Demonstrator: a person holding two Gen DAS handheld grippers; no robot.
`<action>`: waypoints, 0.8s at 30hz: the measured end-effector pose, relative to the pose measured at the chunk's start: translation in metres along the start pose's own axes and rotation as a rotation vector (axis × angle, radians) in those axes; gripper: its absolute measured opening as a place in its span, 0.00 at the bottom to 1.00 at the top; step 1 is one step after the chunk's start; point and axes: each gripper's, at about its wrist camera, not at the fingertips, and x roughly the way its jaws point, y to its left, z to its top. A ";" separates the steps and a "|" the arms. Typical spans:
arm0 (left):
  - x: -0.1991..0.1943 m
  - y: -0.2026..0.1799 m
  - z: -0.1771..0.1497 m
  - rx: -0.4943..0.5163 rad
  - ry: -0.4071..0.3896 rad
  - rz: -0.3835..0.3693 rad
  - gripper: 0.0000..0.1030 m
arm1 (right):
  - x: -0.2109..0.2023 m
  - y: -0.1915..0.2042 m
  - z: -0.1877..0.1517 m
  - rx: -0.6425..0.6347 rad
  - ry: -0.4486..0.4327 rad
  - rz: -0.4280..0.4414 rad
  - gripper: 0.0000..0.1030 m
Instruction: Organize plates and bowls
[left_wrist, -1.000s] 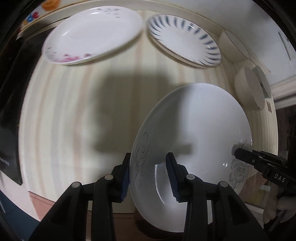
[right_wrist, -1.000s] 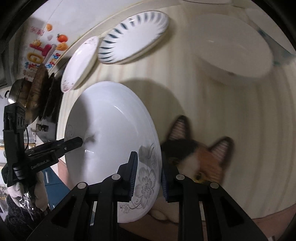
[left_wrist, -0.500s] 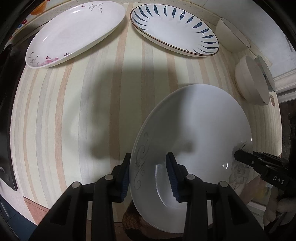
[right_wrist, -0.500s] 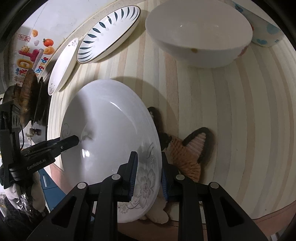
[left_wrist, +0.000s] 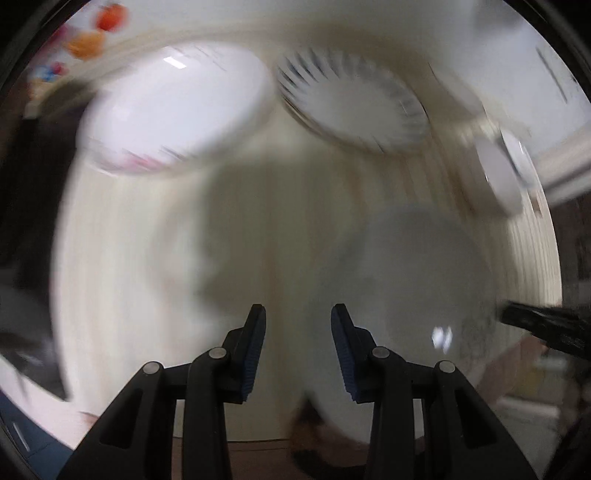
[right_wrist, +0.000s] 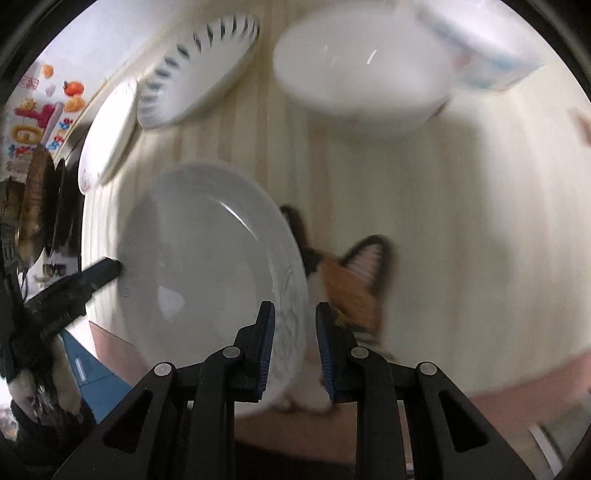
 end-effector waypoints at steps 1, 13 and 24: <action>-0.010 0.013 0.005 -0.031 -0.033 0.015 0.34 | -0.023 0.010 0.000 -0.019 -0.034 -0.020 0.25; 0.017 0.145 0.070 -0.393 -0.068 0.041 0.38 | 0.004 0.229 0.210 -0.419 -0.240 0.134 0.54; 0.049 0.171 0.090 -0.557 -0.093 -0.085 0.35 | 0.121 0.274 0.317 -0.477 -0.058 0.096 0.29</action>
